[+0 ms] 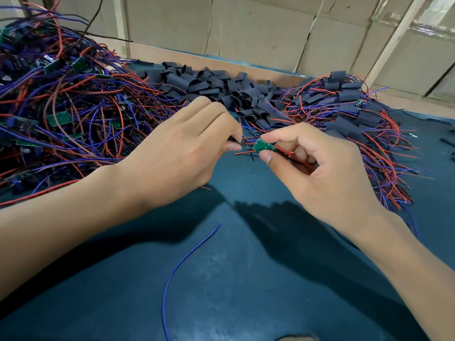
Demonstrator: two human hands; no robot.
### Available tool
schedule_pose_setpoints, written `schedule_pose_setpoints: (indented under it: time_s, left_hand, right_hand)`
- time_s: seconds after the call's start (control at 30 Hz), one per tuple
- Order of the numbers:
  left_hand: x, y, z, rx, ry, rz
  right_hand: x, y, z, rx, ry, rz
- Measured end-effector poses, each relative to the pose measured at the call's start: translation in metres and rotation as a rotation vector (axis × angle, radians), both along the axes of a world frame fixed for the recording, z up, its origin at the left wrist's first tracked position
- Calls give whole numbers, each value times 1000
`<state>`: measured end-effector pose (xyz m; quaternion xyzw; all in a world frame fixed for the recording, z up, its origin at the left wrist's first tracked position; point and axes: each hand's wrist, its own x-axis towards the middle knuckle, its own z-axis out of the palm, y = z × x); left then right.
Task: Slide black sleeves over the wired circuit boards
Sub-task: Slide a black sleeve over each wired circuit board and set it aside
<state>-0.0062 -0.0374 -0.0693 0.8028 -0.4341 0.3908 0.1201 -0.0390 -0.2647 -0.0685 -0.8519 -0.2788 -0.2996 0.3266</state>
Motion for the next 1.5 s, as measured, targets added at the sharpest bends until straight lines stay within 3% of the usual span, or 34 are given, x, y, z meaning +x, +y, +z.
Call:
schedule_pose_setpoints:
  time_s: [0.6,0.87,1.23,1.5]
  left_hand:
    - [-3,-4,-4,-67,70,-20]
    - [-3,-5,-4,-75,76,-15]
    - [-1,-5,-7,-50,58,9]
    - [-2,-6,-6,-30,67,-7]
  right_hand:
    - [-3,-3,4,-63,-173,11]
    - [-6,0,4,0,-114,-84]
    - [-5,-3,3,-51,-138,19]
    - [-5,-2,1,-14,-125,-46]
